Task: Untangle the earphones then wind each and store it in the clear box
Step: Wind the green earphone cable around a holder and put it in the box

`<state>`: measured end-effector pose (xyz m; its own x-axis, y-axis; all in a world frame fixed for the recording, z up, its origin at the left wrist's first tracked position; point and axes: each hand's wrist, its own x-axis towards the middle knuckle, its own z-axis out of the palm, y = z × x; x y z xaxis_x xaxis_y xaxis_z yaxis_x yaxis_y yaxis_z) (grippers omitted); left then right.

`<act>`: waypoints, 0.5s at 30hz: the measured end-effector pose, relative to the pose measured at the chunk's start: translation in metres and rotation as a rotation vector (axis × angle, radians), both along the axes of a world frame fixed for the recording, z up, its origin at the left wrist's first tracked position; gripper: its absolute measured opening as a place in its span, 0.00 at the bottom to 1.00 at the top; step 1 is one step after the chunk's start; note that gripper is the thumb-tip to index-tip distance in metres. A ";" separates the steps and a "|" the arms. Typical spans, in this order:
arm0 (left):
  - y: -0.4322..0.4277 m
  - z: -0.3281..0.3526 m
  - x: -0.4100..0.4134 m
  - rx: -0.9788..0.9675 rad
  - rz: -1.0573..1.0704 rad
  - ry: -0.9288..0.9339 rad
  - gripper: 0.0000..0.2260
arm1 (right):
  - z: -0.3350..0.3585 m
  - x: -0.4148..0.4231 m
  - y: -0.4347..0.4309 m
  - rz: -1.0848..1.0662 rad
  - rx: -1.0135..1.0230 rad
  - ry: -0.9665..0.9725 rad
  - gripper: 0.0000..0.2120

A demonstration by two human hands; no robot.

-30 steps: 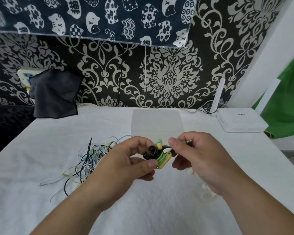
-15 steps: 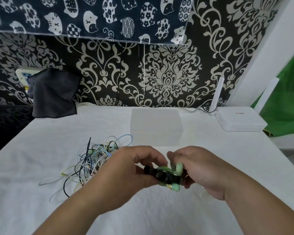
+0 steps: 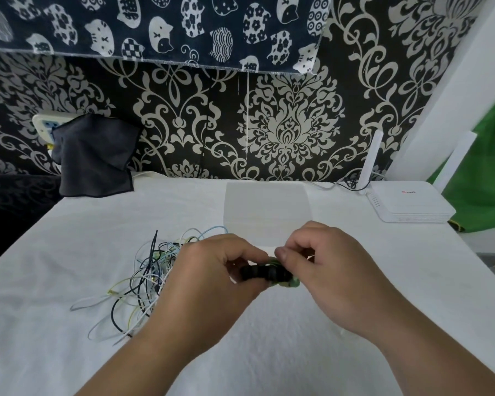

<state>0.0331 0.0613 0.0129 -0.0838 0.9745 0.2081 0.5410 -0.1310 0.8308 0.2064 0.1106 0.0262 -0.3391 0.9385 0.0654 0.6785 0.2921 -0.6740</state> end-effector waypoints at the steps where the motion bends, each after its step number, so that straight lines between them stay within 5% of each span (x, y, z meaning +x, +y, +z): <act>1: 0.000 0.000 0.001 0.020 0.027 0.012 0.12 | 0.001 0.000 -0.001 0.003 0.014 0.005 0.12; 8: 0.002 -0.001 0.003 0.041 0.027 -0.019 0.19 | 0.006 0.002 0.002 -0.033 0.007 0.107 0.11; 15: 0.005 0.002 0.000 -0.089 0.012 -0.424 0.19 | 0.013 0.010 0.008 -0.152 -0.211 0.368 0.12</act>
<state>0.0334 0.0664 0.0148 -0.1554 0.9855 0.0682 0.1504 -0.0446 0.9876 0.2162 0.1187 0.0391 -0.1863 0.9816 -0.0419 0.4068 0.0382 -0.9127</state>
